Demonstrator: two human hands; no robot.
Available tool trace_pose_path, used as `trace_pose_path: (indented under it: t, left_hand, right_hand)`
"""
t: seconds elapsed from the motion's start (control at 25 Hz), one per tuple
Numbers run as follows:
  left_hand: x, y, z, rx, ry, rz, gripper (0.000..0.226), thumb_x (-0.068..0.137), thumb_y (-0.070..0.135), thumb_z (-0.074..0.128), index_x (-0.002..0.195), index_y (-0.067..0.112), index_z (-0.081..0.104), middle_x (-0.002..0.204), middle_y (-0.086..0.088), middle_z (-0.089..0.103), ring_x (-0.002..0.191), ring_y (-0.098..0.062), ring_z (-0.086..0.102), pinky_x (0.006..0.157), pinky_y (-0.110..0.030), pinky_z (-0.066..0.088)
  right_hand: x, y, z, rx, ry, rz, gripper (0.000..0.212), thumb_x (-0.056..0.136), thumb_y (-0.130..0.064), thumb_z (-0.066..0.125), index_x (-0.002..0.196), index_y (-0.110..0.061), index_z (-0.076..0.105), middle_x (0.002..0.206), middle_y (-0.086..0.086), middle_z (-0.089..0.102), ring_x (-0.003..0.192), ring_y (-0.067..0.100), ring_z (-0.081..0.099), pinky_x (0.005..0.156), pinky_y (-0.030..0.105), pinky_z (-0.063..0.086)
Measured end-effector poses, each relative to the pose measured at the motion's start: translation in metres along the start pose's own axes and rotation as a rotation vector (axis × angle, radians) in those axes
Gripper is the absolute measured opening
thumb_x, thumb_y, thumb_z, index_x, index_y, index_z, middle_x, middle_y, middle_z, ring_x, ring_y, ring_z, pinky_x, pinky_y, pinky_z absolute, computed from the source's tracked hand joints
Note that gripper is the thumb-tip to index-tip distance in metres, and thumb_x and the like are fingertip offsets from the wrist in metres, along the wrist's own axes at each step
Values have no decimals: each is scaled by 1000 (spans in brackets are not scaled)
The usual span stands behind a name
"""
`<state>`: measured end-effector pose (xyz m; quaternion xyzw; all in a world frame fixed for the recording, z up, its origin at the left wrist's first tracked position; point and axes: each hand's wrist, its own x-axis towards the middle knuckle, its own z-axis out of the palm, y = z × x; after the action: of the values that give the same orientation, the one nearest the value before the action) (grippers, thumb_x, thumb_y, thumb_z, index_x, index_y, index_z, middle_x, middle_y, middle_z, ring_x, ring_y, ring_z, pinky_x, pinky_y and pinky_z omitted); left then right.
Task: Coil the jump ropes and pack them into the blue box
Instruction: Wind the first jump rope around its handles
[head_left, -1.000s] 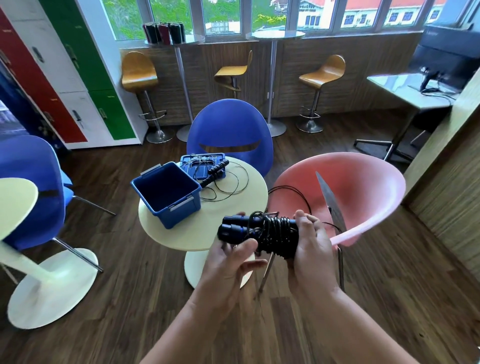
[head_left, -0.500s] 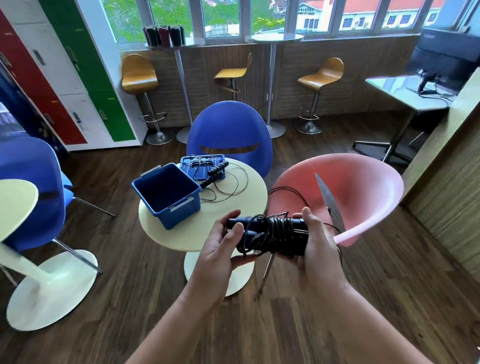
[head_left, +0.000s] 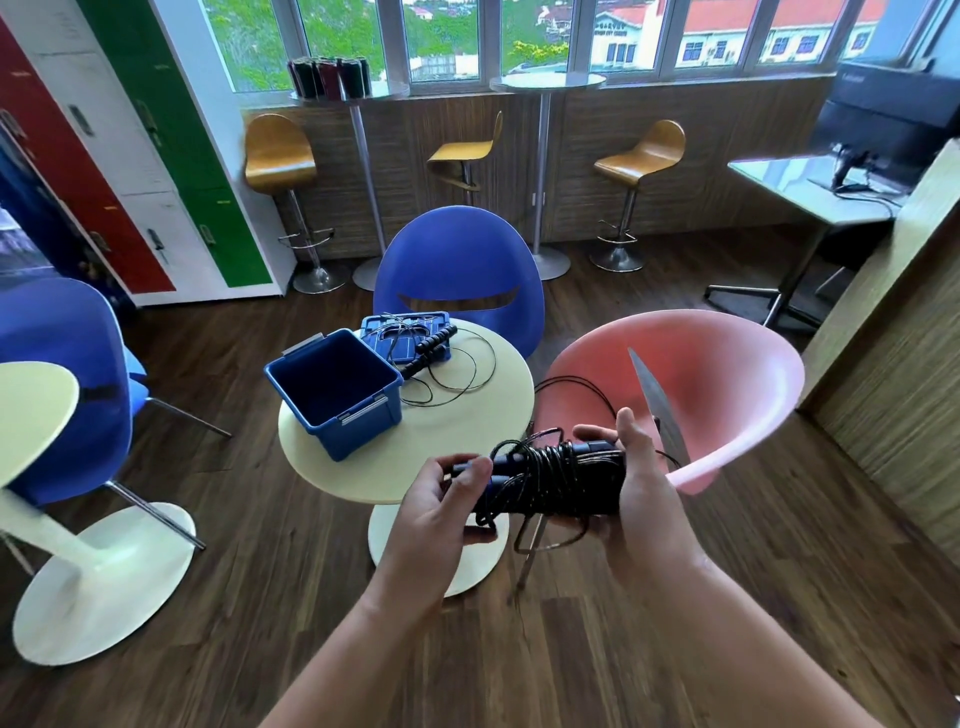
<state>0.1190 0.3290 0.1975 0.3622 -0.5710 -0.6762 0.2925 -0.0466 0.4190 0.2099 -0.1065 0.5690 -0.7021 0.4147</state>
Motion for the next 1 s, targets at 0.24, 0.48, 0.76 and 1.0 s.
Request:
trace_pose_path:
  t: [0.24,0.48,0.76,1.0]
  left_hand:
    - [-7,-3,-6,316,-47,-71,64,87,72,43,103,15,66,92,-6,76,75,-12,64,59,-32,51]
    - [-8,1,-4,189,120,-97,65,102,61,36,81,6,64,63,-17,60,51,-24,51,49,-34,44]
    - [-21,13,8,108,-61,-166,65,101,63,29,98,17,75,82,-19,76,62,-29,67,55,-37,54]
    - [-15,28,6,118,-205,-194,73,74,49,86,137,36,50,84,-12,77,67,-36,72,53,-37,57]
  right_hand:
    - [2,-10,-3,-54,-63,73,47,95,-57,55,107,-15,70,79,11,75,82,36,73,80,72,55]
    - [-4,2,-5,-47,-249,4,60,80,-40,74,132,-12,58,115,13,72,104,27,72,94,56,57]
    - [-11,12,-9,-297,-200,-269,69,70,-25,72,135,-30,53,114,11,71,96,33,75,70,50,63]
    - [-19,3,0,-711,-179,-419,53,82,-13,62,131,-34,57,101,-8,76,90,13,74,76,34,62]
